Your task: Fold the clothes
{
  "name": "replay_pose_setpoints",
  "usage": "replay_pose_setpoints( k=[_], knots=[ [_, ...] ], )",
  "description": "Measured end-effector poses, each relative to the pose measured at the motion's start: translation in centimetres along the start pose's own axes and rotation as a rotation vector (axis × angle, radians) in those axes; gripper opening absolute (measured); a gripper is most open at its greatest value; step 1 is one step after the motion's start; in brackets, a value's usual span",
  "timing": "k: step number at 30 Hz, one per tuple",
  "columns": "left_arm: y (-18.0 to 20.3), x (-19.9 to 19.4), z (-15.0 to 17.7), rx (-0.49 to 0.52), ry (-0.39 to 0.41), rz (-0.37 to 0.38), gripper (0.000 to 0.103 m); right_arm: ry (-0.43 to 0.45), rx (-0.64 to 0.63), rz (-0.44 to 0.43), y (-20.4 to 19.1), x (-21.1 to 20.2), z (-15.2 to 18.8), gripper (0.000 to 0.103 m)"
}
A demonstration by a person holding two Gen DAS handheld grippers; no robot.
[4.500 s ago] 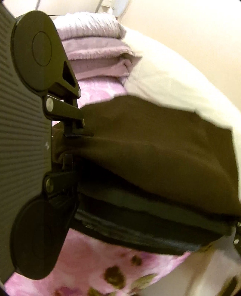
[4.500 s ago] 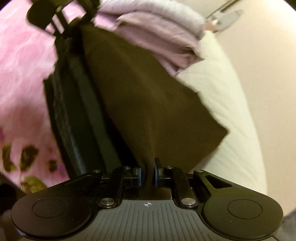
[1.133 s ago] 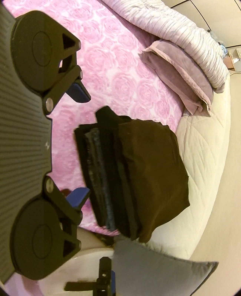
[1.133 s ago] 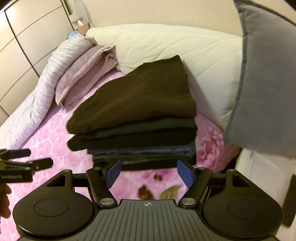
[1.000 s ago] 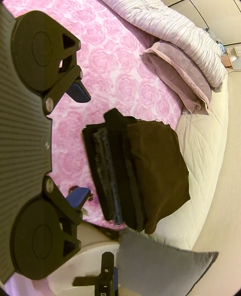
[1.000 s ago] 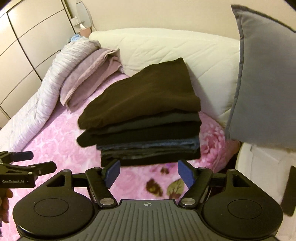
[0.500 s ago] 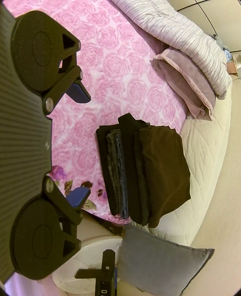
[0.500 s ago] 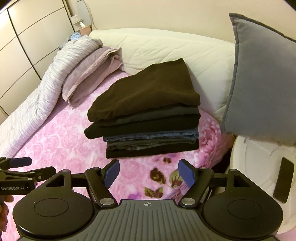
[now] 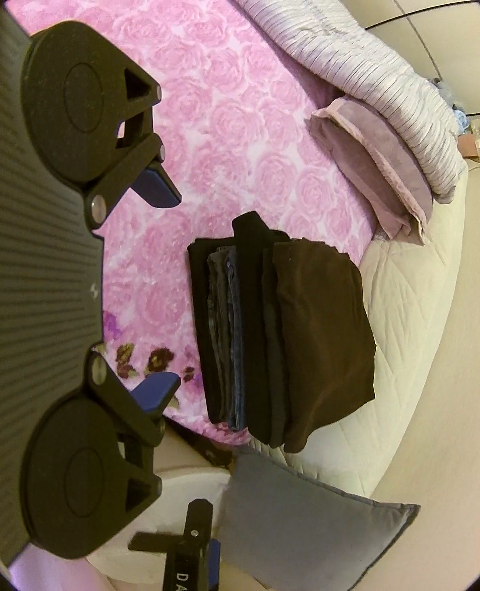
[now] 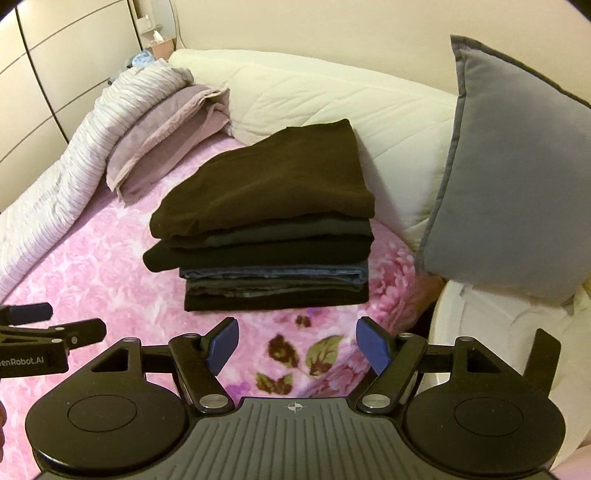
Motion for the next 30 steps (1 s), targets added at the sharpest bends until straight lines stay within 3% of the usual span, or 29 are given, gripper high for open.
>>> replay_pose_setpoints(
  k=[30],
  knots=[
    [2.2,-0.4,0.8,0.011,-0.012,-0.022,0.094,-0.031,-0.023,-0.031,-0.3,0.5,1.1,0.074]
  ],
)
Point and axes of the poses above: each gripper's, at about its wrist camera, not at the fingertips, and x roughly the way its jaws point, y to its right, z to its underside, the point moved 3 cm from there along x, roughly the way its jaws point, and after that the axes turned 13 degrees about -y, right-handed, at the moved point
